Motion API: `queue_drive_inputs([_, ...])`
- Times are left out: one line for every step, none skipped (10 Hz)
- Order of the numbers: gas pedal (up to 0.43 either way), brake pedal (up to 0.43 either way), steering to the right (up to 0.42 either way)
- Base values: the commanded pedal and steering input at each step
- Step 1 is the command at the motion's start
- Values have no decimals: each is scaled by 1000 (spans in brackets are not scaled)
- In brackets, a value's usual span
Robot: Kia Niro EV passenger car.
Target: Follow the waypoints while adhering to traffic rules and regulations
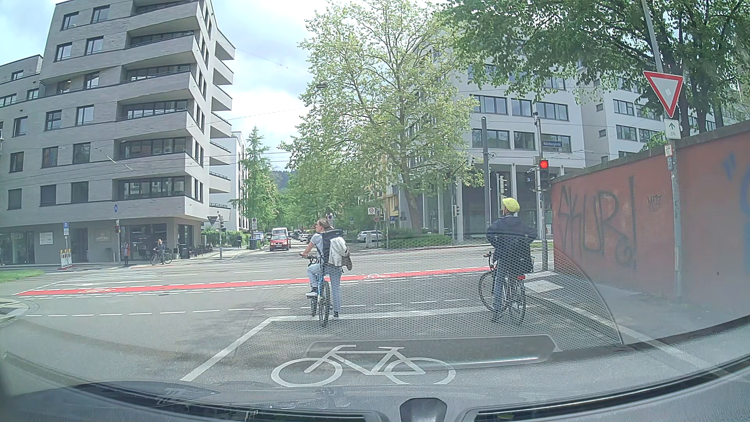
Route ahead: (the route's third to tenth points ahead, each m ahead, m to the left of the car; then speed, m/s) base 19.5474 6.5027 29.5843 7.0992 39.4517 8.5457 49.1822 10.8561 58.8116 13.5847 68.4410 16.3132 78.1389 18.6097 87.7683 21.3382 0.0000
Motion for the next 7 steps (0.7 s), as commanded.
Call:
queue_drive_inputs([0,262,-15])
queue_drive_inputs([0,256,-16])
queue_drive_inputs([0,262,-16])
queue_drive_inputs([0,262,-15])
queue_drive_inputs([0,262,-15])
queue_drive_inputs([0,262,-16])
queue_drive_inputs([0,262,-16])
